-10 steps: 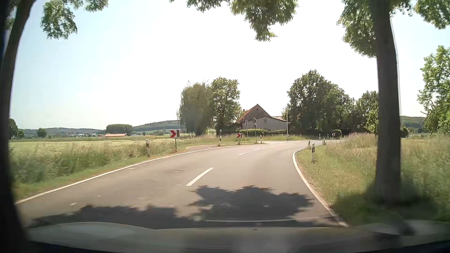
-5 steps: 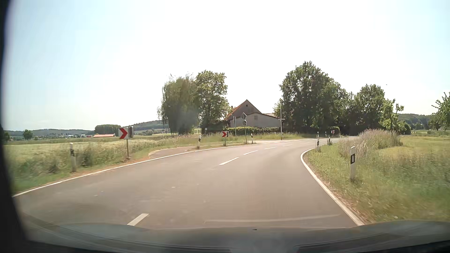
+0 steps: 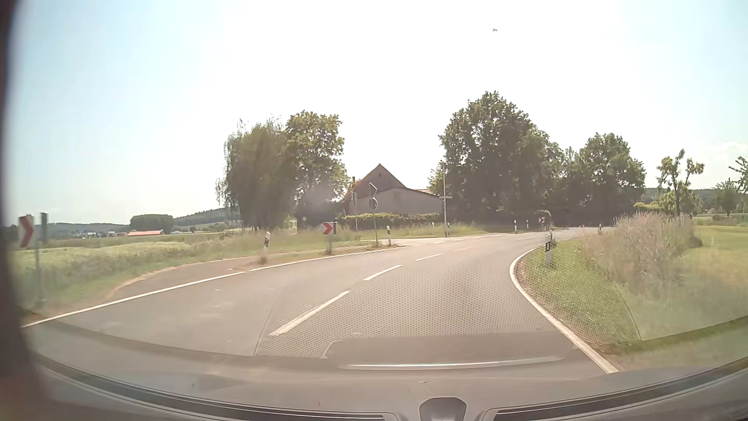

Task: Follow the waypoints while adhering to traffic rules and regulations

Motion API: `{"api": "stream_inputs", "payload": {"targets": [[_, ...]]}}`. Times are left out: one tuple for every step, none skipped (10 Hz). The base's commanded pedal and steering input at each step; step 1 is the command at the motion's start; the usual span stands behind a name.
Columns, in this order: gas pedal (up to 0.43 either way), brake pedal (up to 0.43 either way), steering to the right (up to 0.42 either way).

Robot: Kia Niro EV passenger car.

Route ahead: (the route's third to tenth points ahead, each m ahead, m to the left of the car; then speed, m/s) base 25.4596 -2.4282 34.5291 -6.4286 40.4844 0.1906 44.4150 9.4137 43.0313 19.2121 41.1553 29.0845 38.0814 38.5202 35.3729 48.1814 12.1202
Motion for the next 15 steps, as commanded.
{"api": "stream_inputs", "payload": {"targets": [[0.0,0.244,0.066],[0.0,0.25,0.069],[0.0,0.25,0.072],[0.0,0.256,0.074],[0.0,0.25,0.077],[0.0,0.256,0.078],[0.0,0.256,0.079],[0.0,0.256,0.079],[0.0,0.256,0.08],[0.0,0.262,0.08],[0.0,0.262,0.08],[0.0,0.262,0.08],[0.0,0.262,0.08],[0.0,0.274,0.081],[0.0,0.274,0.082]]}}
